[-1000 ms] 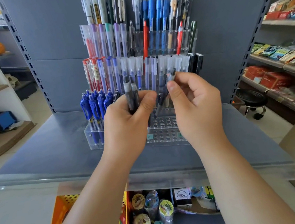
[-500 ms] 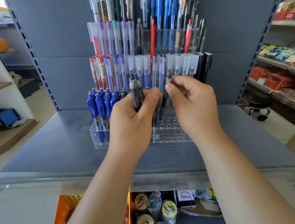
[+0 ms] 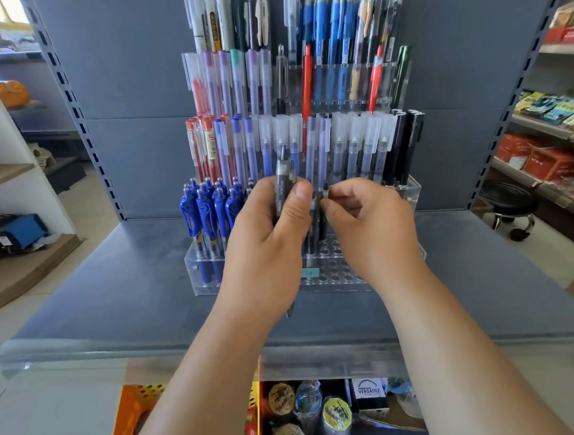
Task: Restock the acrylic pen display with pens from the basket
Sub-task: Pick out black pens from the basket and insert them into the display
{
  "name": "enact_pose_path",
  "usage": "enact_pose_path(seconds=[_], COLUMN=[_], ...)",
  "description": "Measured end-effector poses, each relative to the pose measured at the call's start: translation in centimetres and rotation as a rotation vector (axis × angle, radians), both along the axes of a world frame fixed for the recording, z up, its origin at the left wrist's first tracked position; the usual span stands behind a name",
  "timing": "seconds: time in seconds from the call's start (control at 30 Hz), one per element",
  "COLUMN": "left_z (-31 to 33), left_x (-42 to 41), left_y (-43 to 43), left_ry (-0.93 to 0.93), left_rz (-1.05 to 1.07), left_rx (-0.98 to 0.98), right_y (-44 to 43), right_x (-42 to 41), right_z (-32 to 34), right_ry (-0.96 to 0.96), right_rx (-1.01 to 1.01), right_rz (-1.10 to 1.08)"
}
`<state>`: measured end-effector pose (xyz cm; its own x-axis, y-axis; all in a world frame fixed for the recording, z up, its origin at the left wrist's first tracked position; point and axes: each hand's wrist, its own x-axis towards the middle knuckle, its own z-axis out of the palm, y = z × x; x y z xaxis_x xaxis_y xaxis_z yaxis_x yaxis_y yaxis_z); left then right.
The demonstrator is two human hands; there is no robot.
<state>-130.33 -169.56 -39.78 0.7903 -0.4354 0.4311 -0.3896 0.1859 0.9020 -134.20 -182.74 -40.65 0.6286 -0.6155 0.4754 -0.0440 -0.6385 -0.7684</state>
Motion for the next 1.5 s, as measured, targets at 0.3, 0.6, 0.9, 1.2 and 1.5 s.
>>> enact_pose_path(seconds=[0.3, 0.6, 0.9, 1.2, 1.5], left_z=[0.5, 1.0, 0.7, 0.6, 0.3], left_x=[-0.7, -0.8, -0.5, -0.5, 0.0], left_y=[0.2, 0.0, -0.4, -1.4, -1.2], left_ry=[0.032, 0.169, 0.17, 0.317, 0.304], left_rz=[0.031, 0.036, 0.048, -0.024, -0.034], left_rx=[-0.037, -0.171, -0.124, -0.15, -0.159], right_y=[1.0, 1.7, 1.2, 0.2, 0.6], right_x=[-1.2, -2.7, -2.9, -2.8, -1.5], right_z=[1.8, 2.6, 2.1, 2.0, 1.3], right_ry=[-0.072, -0.141, -0.136, -0.123, -0.223], right_rx=[0.078, 0.244, 0.365, 0.289, 0.094], right_rz=[0.079, 0.526, 0.655, 0.417, 0.194])
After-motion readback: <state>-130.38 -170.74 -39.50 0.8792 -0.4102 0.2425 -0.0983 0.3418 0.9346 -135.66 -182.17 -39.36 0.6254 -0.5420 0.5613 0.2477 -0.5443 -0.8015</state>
